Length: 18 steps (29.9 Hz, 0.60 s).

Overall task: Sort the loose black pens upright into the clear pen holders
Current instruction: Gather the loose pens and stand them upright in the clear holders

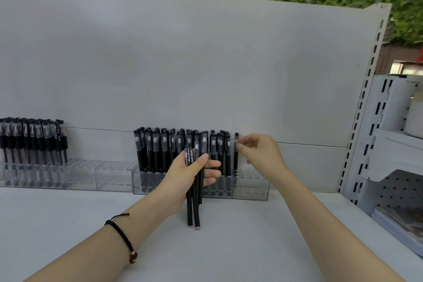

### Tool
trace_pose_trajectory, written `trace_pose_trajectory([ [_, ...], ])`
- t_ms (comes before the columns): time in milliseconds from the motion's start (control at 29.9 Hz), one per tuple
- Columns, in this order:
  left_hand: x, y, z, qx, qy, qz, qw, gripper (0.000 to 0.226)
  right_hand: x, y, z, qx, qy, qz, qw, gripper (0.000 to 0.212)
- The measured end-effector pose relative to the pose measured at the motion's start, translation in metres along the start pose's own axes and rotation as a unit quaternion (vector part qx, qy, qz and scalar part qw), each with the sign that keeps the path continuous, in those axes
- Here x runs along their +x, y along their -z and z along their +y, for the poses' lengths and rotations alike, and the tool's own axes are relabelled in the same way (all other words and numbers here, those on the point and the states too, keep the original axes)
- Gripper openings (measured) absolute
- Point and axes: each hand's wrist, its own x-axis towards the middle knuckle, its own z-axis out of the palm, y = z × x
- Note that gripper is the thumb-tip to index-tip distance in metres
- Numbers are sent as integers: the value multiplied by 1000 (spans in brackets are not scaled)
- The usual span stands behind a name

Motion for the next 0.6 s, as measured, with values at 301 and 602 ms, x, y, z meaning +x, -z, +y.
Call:
trace_pose_trajectory([
  [301,-1,1,1,-32,12,4,999,19,-14,2,-17,44,32,28,998,19],
  [602,-2,0,1,-45,15,-34,998,26,-29,0,-39,223,4,-136,965,4],
])
